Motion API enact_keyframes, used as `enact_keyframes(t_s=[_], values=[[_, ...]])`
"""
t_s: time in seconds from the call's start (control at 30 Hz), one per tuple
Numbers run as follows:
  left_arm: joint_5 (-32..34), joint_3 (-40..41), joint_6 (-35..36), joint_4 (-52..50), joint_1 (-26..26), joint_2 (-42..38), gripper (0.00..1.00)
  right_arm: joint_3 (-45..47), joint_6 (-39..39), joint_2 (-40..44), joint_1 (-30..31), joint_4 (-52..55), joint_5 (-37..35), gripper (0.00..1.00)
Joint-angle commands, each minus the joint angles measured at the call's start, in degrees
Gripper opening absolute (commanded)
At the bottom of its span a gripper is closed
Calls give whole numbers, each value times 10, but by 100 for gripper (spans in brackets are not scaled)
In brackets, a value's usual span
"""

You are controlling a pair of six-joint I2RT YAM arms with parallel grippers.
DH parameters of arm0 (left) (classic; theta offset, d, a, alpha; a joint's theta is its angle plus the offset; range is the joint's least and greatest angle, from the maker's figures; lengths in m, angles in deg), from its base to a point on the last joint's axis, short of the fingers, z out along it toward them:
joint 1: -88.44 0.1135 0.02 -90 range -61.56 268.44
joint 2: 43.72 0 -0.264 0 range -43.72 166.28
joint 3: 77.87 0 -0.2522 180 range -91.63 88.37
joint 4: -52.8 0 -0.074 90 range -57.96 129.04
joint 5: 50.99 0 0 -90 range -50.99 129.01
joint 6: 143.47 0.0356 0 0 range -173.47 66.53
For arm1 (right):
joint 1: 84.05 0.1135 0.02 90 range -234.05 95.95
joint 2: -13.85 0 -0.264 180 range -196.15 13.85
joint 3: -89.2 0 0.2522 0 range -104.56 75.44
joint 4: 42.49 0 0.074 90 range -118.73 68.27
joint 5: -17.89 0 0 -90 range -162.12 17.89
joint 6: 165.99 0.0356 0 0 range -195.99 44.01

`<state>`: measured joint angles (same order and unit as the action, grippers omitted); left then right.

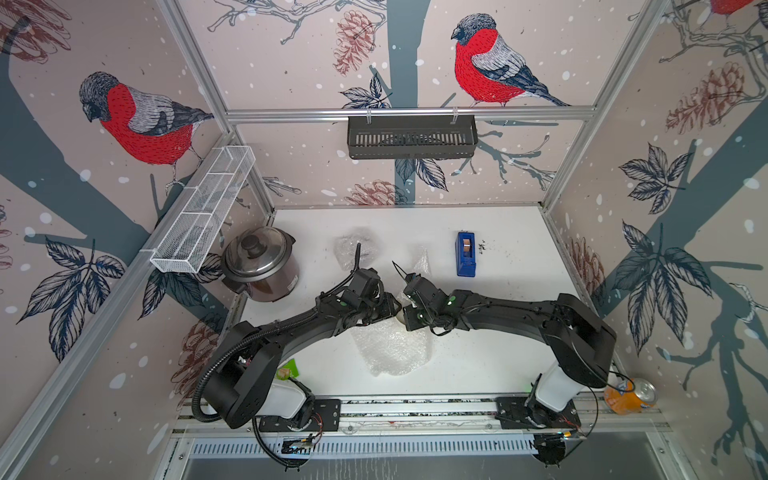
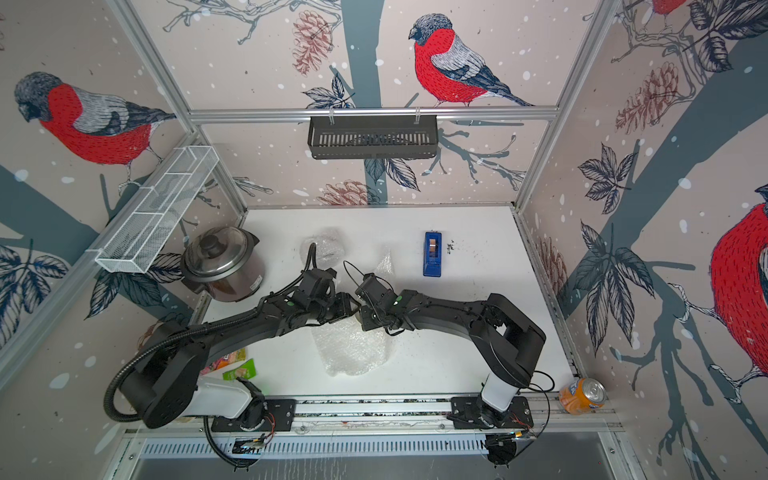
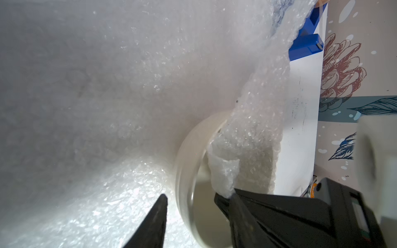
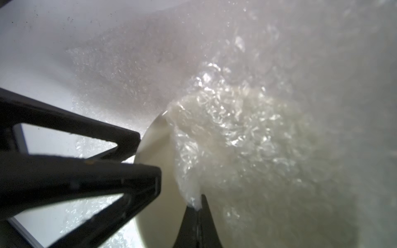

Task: Wrap bowls in bubble wrap
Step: Wrap the bowl in bubble wrap.

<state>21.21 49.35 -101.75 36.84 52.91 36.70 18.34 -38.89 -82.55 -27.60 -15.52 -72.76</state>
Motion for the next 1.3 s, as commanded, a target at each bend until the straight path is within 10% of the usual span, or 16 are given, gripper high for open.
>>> enact_keyframes(t_s=[0.0, 0.33, 0.7, 1.0, 1.27], values=[[-6, -1, -15, 23, 3, 5, 51, 5, -10, 3, 2, -2, 1, 2], [-17, -25, -3, 38, 8, 66, 47, -13, -13, 7, 6, 18, -10, 11], [-9, -19, 5, 31, 8, 81, 39, -16, 24, 104, -13, 47, -57, 49], [-13, -25, 6, 30, 8, 86, 39, -31, 44, 23, -28, 22, -18, 17], [-7, -25, 8, 20, 7, 77, 42, -22, 53, -39, -28, -12, 7, 14]])
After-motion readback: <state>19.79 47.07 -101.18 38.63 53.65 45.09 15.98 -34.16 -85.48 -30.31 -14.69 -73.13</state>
